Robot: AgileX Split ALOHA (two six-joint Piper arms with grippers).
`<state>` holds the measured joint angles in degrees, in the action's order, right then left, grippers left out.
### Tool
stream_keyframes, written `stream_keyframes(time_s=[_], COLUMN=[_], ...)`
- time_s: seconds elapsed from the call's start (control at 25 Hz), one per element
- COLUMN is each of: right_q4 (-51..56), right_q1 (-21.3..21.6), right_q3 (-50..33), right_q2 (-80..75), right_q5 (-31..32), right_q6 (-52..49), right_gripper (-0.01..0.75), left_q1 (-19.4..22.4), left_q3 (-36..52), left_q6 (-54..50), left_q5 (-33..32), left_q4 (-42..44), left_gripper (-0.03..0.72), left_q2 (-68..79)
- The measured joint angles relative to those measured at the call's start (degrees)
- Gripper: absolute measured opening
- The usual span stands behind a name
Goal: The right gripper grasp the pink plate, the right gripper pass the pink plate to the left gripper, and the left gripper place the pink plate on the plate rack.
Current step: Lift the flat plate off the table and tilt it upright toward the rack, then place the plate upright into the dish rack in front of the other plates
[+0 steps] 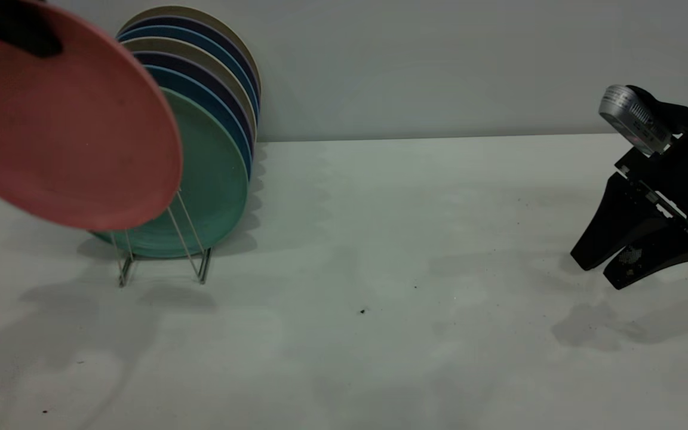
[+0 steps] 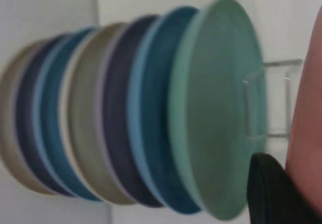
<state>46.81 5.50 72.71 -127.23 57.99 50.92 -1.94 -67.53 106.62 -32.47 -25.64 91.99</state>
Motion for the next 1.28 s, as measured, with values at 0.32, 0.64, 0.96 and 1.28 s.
stream_keyframes(time_s=[0.32, 0.64, 0.96, 1.28], right_q4=[0.0, 0.0, 0.0, 0.0], right_q1=[0.0, 0.0, 0.0, 0.0], right_q3=[0.0, 0.0, 0.0, 0.0], right_q2=[0.0, 0.0, 0.0, 0.0], right_q5=[0.0, -0.04, -0.17, -0.85], right_q6=[0.0, 0.0, 0.0, 0.0], right_gripper=[0.536, 0.535, 0.535, 0.535], left_q1=[0.0, 0.0, 0.0, 0.0], left_q3=[0.0, 0.0, 0.0, 0.0], left_q6=[1.42, 1.77, 2.62, 2.85], left_q5=[5.75, 7.59, 9.61, 9.22], left_q4=[-2.76, -5.04, -5.2, -8.25], left_gripper=[0.103, 0.103, 0.103, 0.103], left_q2=[0.0, 2.03, 5.27, 8.31])
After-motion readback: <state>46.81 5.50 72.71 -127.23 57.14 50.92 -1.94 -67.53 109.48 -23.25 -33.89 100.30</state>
